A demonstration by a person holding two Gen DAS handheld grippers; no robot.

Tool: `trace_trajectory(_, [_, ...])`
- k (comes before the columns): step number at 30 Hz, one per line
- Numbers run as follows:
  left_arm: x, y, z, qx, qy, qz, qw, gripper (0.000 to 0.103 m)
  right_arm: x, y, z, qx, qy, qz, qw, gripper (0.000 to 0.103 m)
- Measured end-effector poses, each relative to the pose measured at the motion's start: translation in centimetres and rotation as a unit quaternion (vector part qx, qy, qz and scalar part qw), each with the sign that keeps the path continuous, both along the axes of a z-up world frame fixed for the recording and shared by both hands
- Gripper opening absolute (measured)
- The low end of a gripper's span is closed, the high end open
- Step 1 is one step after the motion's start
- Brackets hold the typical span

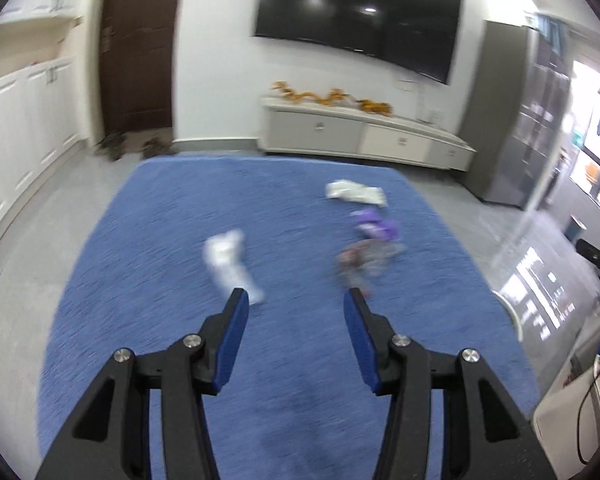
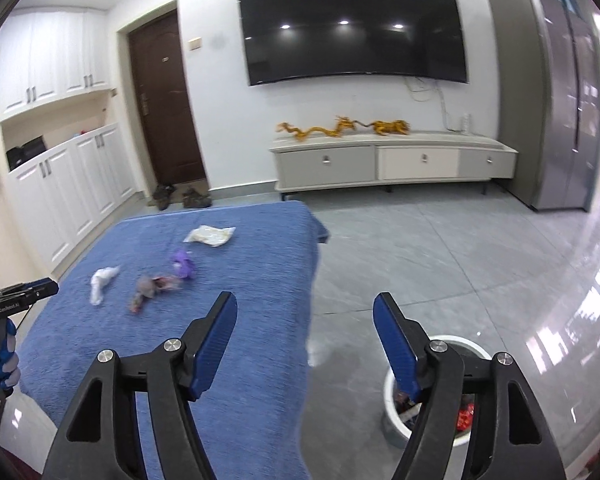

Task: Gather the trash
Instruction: 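Move both open tools back over the remaining trash on the rug, then grasp the clear plastic bag with the left tool while the right tool grasps the red-tied clear bag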

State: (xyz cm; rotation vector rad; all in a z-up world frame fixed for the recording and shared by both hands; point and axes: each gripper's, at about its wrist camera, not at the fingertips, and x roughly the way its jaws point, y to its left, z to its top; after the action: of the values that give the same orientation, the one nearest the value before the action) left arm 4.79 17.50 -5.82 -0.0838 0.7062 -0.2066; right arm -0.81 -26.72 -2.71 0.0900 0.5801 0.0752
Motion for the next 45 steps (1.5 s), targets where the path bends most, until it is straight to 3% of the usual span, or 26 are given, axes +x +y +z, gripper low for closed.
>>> trace_trajectory(5, [-0.7, 4.3, -0.8, -0.010, 0.007, 0.047, 0.9988, 0.048, 1.2, 3.2, 0.4, -0.010, 0.003, 0.038, 0.999, 0.070])
trace_trajectory(10, [-0.4, 5.6, -1.8, -0.026, 0.023, 0.059, 0.9976, 0.048, 2.7, 5.6, 0.0, -0.013, 0.016, 0.075, 0.997, 0.069])
trace_trajectory(26, [6.9, 3.4, -5.3, -0.036, 0.077, 0.031, 0.9959, 0.048, 9.3, 12.4, -2.8, -0.013, 0.075, 0.184, 0.980, 0.056])
trace_trajectory(32, [10.9, 2.5, -6.3, -0.024, 0.082, 0.030, 0.9959, 0.048, 12.7, 16.6, -4.8, 0.002, 0.102, 0.240, 0.965, 0.057])
trace_trajectory(41, [14.7, 2.9, -8.4, -0.026, 0.101, 0.037, 0.9938, 0.047, 18.8, 22.1, -9.3, 0.004, 0.140, 0.279, 0.950, 0.064])
trace_trajectory(45, [15.0, 2.2, -8.9, -0.016, 0.097, 0.030, 0.9947, 0.038, 20.1, 23.3, -11.5, -0.008, 0.156, 0.284, 0.946, 0.064])
